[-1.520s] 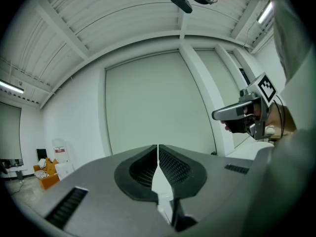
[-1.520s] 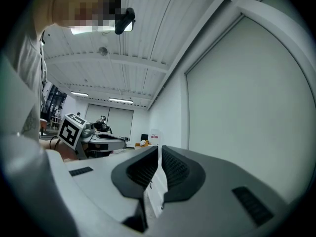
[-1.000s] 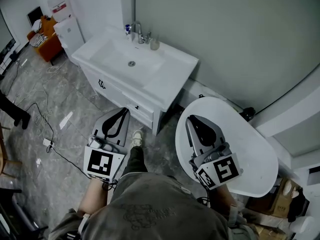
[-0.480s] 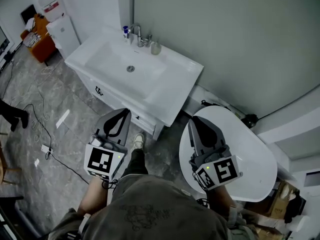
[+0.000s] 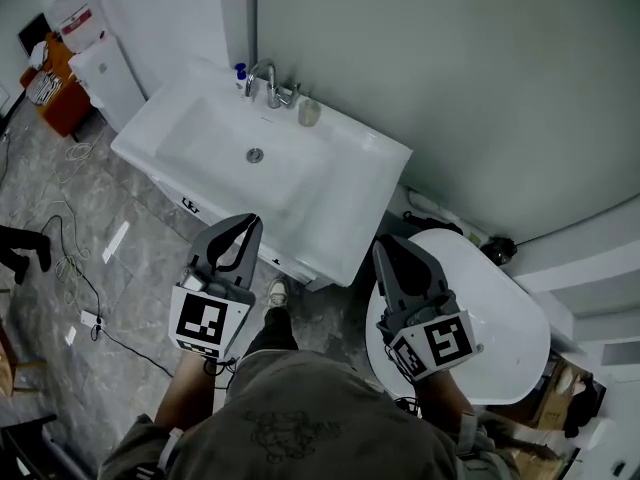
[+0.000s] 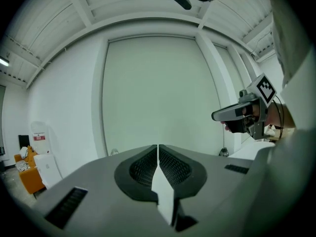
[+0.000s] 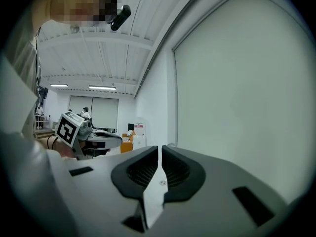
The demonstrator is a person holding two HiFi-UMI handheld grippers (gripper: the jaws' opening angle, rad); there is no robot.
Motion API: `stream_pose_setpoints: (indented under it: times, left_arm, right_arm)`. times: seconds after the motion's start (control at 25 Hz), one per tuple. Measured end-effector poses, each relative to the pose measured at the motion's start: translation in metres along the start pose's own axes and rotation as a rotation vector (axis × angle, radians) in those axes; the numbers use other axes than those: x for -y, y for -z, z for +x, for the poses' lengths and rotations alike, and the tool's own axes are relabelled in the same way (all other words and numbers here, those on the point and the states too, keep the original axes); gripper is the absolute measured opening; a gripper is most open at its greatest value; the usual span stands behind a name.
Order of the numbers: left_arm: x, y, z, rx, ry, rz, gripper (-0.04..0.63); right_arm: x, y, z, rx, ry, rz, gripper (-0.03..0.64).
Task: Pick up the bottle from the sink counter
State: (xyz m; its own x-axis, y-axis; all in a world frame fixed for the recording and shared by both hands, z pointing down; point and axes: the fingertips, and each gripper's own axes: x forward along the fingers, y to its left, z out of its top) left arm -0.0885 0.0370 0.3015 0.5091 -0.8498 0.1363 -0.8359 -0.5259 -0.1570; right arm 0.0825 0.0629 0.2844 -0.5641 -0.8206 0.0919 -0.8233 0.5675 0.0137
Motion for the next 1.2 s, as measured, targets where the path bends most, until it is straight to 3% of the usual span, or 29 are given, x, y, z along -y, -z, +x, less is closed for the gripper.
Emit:
stream_pose_setpoints:
  times: [0.28,0.72,1.2]
  left_arm:
    - [-0.058,0.011,0.068,-0.025,0.059,0.029,0.025]
    - [-0.118,0.026,0.155,-0.075,0.162,0.043,0.025]
    - [-0.140,0.035,0.210,-0.087,0.192,0.038,0.025]
  right_arm:
    - [0.015,-0.021,0.079,0.000,0.011,-0.083,0.041]
    - [0.048,-0.020,0.184,-0.046,0.048,-0.052,0.040]
    - [0.085,-0.013,0.240,-0.064,0.054,-0.025,0.040]
